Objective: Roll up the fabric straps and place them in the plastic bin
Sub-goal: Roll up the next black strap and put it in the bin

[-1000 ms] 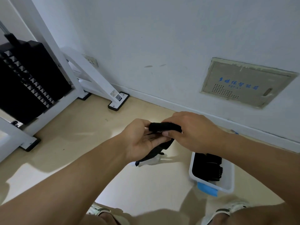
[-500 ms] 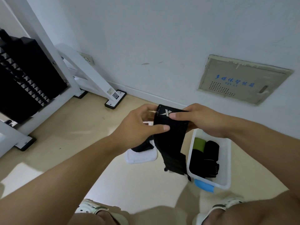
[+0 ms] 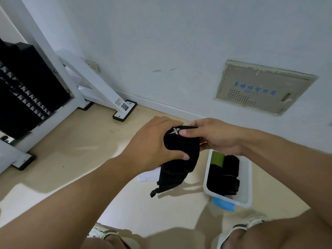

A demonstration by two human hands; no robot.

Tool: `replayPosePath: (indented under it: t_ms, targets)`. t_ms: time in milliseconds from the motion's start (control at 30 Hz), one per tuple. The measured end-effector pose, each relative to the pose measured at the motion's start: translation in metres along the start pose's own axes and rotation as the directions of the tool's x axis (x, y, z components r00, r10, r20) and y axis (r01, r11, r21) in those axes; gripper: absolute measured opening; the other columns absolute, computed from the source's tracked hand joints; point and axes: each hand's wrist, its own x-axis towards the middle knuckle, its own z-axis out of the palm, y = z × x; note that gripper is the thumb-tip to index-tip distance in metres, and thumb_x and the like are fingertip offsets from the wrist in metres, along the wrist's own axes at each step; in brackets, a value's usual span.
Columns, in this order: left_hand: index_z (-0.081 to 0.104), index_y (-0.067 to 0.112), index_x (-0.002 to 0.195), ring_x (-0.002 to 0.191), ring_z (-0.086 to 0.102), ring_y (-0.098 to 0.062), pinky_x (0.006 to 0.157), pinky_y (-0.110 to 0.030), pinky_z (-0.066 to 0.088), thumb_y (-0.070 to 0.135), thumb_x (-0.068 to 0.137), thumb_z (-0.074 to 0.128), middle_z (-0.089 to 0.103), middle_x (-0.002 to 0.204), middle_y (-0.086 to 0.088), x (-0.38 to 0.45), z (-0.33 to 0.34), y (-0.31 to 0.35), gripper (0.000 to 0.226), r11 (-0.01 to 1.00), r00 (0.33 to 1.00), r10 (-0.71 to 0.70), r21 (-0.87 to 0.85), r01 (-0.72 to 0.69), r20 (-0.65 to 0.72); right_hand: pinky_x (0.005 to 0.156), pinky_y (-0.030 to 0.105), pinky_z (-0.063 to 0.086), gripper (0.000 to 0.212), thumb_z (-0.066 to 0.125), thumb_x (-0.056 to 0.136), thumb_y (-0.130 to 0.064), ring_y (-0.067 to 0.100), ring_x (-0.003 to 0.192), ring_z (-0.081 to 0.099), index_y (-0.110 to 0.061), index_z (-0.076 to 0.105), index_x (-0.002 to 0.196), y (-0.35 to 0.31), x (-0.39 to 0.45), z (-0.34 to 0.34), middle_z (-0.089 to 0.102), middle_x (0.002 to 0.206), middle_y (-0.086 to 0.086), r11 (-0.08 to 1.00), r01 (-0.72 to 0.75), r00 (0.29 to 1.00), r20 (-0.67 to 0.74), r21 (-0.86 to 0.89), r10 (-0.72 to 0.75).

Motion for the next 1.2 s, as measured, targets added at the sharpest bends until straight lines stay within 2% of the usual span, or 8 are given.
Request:
replayPosePath:
  t_ms: [133,333,433,633,800,933,1100,1200]
  targets:
    - [0.062,0.038,0.131,0.104,0.054,-0.005,0.088,-0.021,0.044,0.055,0.068,0.087,0.063,0.111,0.018,0.001,0.000,0.006,0.070,0.995,0.998,0.027,0.095,-0.032,0.051,0.091,0.034,0.055,0.042,0.071,0.092,-0.030,0.019,0.096,0.068,-0.004,0.066,0.125,0.001,-0.002,0.004,0.071,0.121,0.015,1.000,0.008,1.000,0.000,0.019,-0.008]
    - [0.066,0.023,0.091,0.069,0.059,-0.018,0.054,-0.022,0.035,0.052,0.081,0.074,0.063,0.071,0.005,0.005,-0.004,0.010,0.032,0.977,0.999,-0.033,0.213,0.024,0.042,0.101,0.038,0.052,0.035,0.070,0.093,-0.027,0.027,0.108,0.070,-0.005,0.071,0.120,0.003,-0.002,0.005,0.073,0.119,0.014,0.999,0.049,0.999,-0.005,0.010,-0.049]
    - [0.068,0.024,0.090,0.068,0.062,-0.018,0.053,-0.025,0.039,0.053,0.084,0.069,0.065,0.068,0.004,0.005,-0.005,0.009,0.030,0.974,0.992,-0.090,0.217,0.069,0.089,0.105,0.039,0.051,0.029,0.072,0.092,-0.023,0.028,0.116,0.067,-0.009,0.075,0.116,-0.001,-0.002,0.002,0.075,0.117,0.010,0.995,0.096,0.995,0.007,0.002,-0.096]
    - [0.073,0.023,0.089,0.069,0.069,-0.016,0.064,-0.037,0.061,0.057,0.080,0.069,0.072,0.075,0.001,0.004,-0.002,0.003,0.035,0.967,0.963,-0.240,0.114,0.227,0.121,0.092,0.022,0.054,0.033,0.075,0.089,-0.008,0.016,0.111,0.071,-0.018,0.073,0.120,0.004,0.000,0.006,0.076,0.113,0.004,0.985,0.158,0.987,-0.028,-0.068,-0.161]
    - [0.060,0.010,0.070,0.051,0.051,-0.019,0.050,-0.031,0.042,0.052,0.084,0.065,0.057,0.059,-0.002,0.006,-0.002,0.002,0.045,0.965,0.960,-0.258,0.082,0.250,0.111,0.094,0.026,0.055,0.039,0.078,0.086,-0.005,0.017,0.098,0.070,-0.019,0.069,0.122,0.005,-0.008,0.005,0.070,0.117,0.017,0.967,0.234,0.970,-0.050,-0.099,-0.240]
    - [0.051,0.000,0.069,0.050,0.051,-0.018,0.052,-0.031,0.039,0.050,0.090,0.064,0.050,0.056,-0.004,0.009,-0.003,-0.003,0.055,0.957,0.951,-0.277,-0.054,0.286,0.135,0.101,0.031,0.050,0.037,0.080,0.086,-0.015,0.024,0.104,0.071,-0.027,0.071,0.119,0.005,-0.008,0.008,0.073,0.112,0.005,0.945,0.284,0.944,-0.128,-0.160,-0.305]
    - [0.066,-0.002,0.075,0.048,0.061,-0.016,0.054,-0.027,0.047,0.050,0.089,0.070,0.065,0.056,-0.003,0.013,-0.005,-0.003,0.054,0.901,0.920,-0.370,-0.191,0.389,0.129,0.100,0.034,0.054,0.063,0.084,0.081,-0.018,0.002,0.105,0.068,-0.038,0.060,0.136,0.008,-0.009,0.018,0.070,0.120,-0.015,0.897,0.310,0.924,-0.123,-0.314,-0.362]
    - [0.074,0.003,0.080,0.050,0.068,-0.018,0.058,-0.026,0.055,0.049,0.090,0.070,0.074,0.066,-0.008,0.012,-0.007,0.001,0.047,0.850,0.906,-0.401,-0.314,0.423,0.136,0.098,0.027,0.051,0.066,0.090,0.072,-0.028,-0.005,0.107,0.059,-0.037,0.059,0.129,0.006,-0.012,0.032,0.065,0.112,-0.026,0.820,0.355,0.894,-0.095,-0.448,-0.439]
